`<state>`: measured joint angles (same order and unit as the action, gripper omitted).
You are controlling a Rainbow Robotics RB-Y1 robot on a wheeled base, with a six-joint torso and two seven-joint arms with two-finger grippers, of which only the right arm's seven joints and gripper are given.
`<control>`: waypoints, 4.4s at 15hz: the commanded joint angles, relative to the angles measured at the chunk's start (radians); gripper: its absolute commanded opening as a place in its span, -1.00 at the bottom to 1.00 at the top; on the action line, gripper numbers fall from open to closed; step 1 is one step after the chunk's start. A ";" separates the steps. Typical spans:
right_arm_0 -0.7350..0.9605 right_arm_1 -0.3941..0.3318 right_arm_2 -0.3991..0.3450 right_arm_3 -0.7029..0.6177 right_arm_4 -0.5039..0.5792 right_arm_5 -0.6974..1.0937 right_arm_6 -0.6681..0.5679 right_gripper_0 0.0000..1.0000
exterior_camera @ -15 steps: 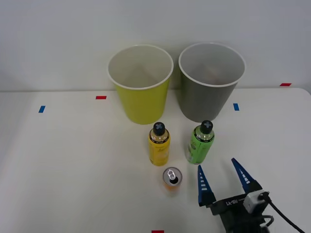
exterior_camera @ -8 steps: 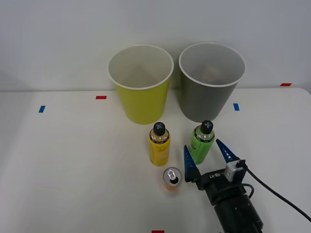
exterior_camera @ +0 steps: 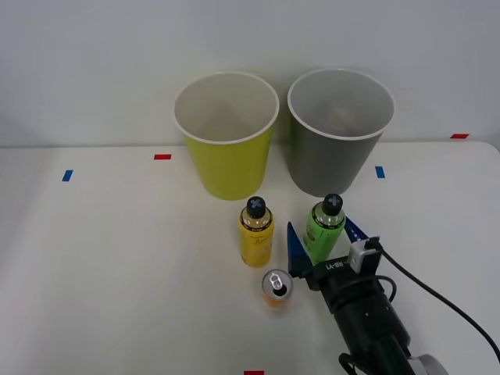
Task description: Put cans in the gray bin, plastic bottles in the light green bin
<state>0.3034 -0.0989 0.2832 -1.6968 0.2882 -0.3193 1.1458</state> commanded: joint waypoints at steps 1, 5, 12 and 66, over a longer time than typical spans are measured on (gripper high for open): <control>-0.013 0.004 -0.002 0.000 -0.009 0.005 0.000 1.00; -0.018 0.004 -0.010 0.000 -0.009 0.005 0.006 1.00; -0.024 0.018 -0.002 -0.001 -0.009 0.005 0.023 1.00; -0.810 0.116 -0.134 -0.136 -0.422 0.740 0.092 -1.00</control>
<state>-0.4560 0.0160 0.1602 -1.8955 -0.1456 0.4611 1.2255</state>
